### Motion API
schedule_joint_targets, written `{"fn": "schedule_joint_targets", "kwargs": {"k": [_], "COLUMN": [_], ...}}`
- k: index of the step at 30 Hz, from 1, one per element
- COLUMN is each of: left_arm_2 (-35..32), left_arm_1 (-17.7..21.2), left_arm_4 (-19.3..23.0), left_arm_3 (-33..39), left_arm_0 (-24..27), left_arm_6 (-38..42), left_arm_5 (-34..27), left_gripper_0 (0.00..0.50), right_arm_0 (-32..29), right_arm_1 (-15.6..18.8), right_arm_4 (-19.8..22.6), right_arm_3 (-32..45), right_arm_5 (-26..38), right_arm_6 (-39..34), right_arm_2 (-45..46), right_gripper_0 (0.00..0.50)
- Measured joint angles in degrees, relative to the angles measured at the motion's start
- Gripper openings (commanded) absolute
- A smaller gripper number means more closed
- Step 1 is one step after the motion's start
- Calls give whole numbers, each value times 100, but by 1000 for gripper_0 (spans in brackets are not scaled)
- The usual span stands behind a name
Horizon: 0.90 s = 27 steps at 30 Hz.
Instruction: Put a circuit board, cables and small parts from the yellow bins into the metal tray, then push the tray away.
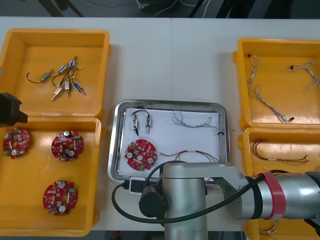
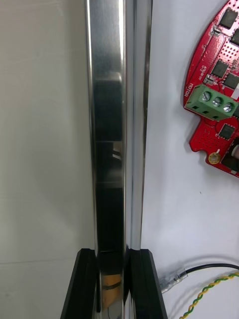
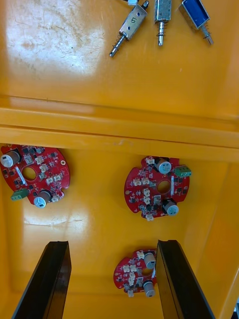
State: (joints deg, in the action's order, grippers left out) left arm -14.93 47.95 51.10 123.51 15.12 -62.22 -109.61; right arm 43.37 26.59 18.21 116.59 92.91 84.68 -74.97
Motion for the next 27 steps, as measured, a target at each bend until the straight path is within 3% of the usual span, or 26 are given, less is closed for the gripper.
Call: {"fn": "schedule_joint_targets", "kwargs": {"k": [27], "left_arm_2": [0], "left_arm_1": [0], "left_arm_4": [0], "left_arm_3": [1], "left_arm_0": [0], "left_arm_6": [0], "left_arm_5": [0], "left_gripper_0": [500], "right_arm_0": [885], "right_arm_1": [287], "right_arm_4": [-321], "right_arm_3": [29], "right_arm_5": [2], "right_arm_6": [0], "right_arm_2": [-284], "right_gripper_0": [0]}}
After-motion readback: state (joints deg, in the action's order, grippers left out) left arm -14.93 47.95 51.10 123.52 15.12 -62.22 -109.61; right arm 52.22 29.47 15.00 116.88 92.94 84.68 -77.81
